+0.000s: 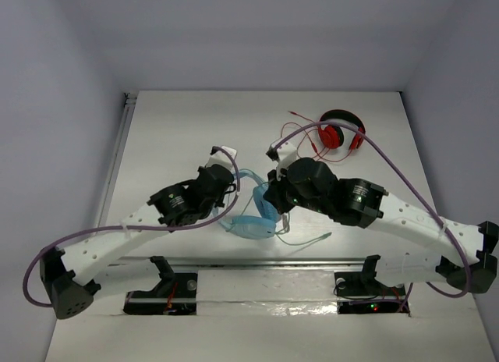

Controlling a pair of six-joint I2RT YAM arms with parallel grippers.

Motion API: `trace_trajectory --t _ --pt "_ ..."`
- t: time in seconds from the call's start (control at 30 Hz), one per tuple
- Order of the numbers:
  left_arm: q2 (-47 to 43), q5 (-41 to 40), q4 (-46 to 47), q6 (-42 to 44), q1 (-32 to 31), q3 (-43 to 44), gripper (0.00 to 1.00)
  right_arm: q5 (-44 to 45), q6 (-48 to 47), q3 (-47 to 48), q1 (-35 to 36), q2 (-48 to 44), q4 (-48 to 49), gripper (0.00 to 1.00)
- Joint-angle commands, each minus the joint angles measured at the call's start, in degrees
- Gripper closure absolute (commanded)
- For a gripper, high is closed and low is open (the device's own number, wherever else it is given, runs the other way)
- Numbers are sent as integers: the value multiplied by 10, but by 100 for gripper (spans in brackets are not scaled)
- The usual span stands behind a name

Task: Wrap the headphones

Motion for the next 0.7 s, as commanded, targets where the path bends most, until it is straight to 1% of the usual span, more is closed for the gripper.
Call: trace_trajectory --t 0.0,0.1,0.17,0.27,0.33,0.37,0.4,0.47,0.5,0.53,0.6,0.63,0.67 --pt "-78 42 43 -26 0 -10 100 126 -27 22 2 -14 -15 100" --pt "-92 59 42 -24 0 -6 100 185 -26 10 -4 -22 -12 100" --pt "-96 85 42 -18 0 -1 100 220 -22 5 -19 -22 -12 100" --pt "-104 114 46 -6 0 2 100 244 -24 -6 -41 -20 -3 100" --pt "-105 152 48 -1 0 10 100 256 -24 -16 -54 -20 5 95" --pt "-106 163 49 1 5 12 100 274 -26 -21 -66 -20 16 86" --pt "-110 173 51 3 5 18 100 283 -28 -24 -73 -20 19 83" --pt "-116 185 56 4 11 24 100 271 -31 -34 -100 -23 32 77" --pt "-121 186 56 6 12 27 100 261 -32 -39 -108 -27 40 76" --pt "-125 190 59 5 17 34 100 248 -32 -45 -115 -30 47 76" --pt "-131 203 66 4 22 43 100 191 -24 -77 -121 -40 82 78" --pt "-131 202 66 4 22 47 100 191 -24 -77 -121 -42 82 78" --pt "-131 198 65 3 22 52 100 174 -13 -91 -121 -45 91 82"
